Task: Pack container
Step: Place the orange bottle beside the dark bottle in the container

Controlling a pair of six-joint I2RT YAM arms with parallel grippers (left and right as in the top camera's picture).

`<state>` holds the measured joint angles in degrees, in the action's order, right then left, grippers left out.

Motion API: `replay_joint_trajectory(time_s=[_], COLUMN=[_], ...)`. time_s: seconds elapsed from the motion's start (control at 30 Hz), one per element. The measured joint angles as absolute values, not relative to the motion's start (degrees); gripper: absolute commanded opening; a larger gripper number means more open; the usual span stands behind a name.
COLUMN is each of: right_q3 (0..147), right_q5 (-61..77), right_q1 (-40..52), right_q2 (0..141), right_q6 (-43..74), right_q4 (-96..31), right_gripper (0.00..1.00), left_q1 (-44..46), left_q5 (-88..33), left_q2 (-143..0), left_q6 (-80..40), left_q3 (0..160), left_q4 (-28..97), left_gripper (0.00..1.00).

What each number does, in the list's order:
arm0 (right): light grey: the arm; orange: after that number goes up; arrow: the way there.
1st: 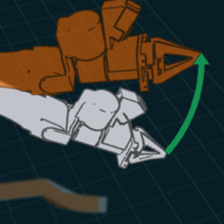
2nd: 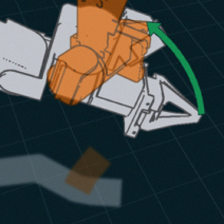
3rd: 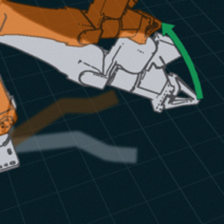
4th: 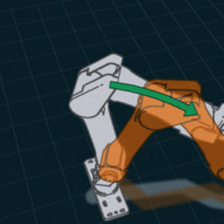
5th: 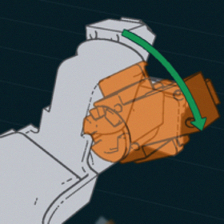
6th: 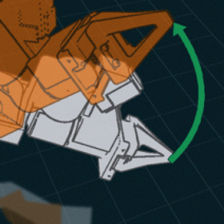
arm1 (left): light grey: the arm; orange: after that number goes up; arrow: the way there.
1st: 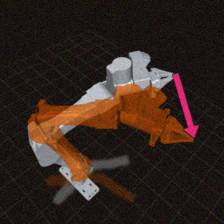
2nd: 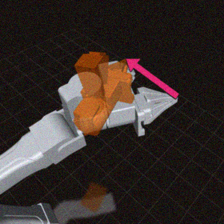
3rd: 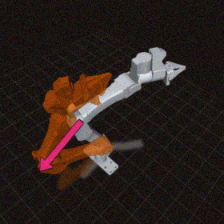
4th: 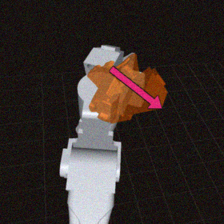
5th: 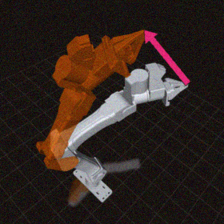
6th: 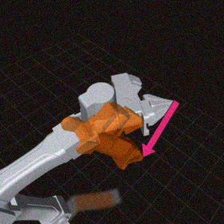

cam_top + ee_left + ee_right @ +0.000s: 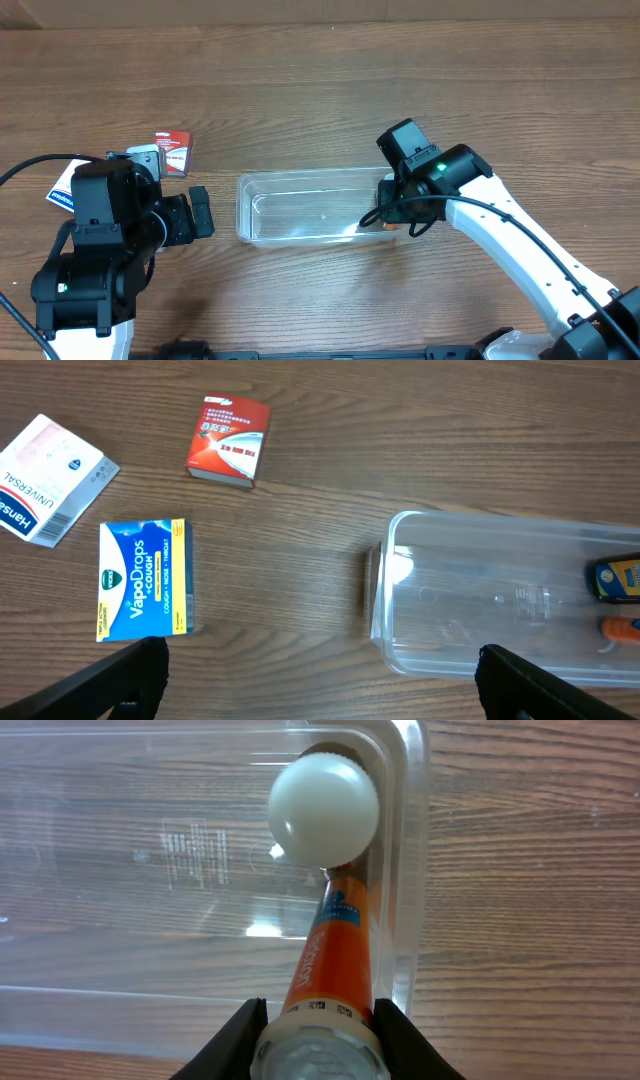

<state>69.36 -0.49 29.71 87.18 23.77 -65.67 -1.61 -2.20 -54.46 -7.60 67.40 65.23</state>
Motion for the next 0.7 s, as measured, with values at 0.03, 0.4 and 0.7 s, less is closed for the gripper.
replay_joint_trajectory(time_s=[0.03,0.4,0.7], right_q3=[69.36,68.88,89.82], right_q5=[-0.49,-0.93,-6.0], right_q1=[29.71,29.65,14.92], right_q2=[87.18,87.18,81.97], right_q6=[23.77,23.92,24.84], right_q4=[-65.58,-63.64,-66.46], right_gripper=[0.38,1.0,1.0], left_q1=[-1.61,-1.61,-1.61], left_q5=[-2.2,-2.2,-2.15], left_q2=[-54.46,-54.46,-54.46], left_q6=[-7.6,-7.6,-7.57], left_q3=[67.4,67.4,67.44], left_q4=[65.23,65.23,65.32], left_gripper=[1.0,1.0,1.0])
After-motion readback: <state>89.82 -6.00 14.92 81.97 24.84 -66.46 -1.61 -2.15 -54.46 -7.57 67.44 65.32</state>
